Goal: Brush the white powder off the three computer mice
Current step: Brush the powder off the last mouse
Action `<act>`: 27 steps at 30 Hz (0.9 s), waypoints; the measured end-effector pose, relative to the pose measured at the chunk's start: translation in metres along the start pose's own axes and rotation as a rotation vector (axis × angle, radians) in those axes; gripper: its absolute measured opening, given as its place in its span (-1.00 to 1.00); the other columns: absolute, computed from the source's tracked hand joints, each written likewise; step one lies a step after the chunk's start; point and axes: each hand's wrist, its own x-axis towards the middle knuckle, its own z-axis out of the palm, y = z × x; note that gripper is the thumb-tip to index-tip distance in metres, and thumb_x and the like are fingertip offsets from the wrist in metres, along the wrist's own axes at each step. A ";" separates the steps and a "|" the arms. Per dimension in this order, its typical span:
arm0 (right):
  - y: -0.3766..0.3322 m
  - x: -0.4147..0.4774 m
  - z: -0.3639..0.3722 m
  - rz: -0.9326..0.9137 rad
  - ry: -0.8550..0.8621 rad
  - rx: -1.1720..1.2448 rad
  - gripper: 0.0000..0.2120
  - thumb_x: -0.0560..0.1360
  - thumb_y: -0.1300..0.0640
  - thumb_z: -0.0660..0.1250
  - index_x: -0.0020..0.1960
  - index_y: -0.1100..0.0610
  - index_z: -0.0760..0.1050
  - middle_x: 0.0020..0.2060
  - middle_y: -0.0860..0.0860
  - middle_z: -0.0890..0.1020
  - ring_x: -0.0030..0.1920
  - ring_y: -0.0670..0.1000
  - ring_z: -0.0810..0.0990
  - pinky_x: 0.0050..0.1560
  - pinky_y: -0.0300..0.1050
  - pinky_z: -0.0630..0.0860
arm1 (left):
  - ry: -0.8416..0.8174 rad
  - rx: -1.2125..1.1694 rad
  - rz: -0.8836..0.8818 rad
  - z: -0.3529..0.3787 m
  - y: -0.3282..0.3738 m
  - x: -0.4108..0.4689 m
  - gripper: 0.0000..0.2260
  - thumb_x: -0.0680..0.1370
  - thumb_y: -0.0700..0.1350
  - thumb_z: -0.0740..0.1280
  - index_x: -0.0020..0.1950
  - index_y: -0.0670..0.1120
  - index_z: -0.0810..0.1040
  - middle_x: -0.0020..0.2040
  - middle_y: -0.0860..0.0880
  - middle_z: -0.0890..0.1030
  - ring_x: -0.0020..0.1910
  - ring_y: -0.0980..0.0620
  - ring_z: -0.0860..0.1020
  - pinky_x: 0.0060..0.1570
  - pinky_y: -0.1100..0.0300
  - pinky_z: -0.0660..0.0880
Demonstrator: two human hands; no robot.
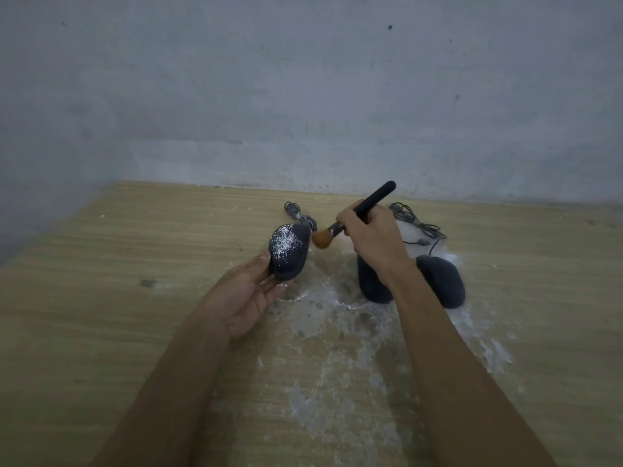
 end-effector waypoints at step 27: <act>-0.008 -0.007 -0.005 -0.131 -0.097 -0.057 -0.86 0.58 0.13 0.34 -0.15 0.06 0.57 -0.48 -0.18 0.51 -0.46 -0.20 0.41 -0.44 -0.33 0.37 | 0.029 -0.022 -0.010 0.002 0.000 -0.003 -0.80 0.67 -0.17 0.19 0.14 -0.18 0.59 -0.04 -0.12 0.72 -0.15 0.03 0.70 -0.22 0.22 0.65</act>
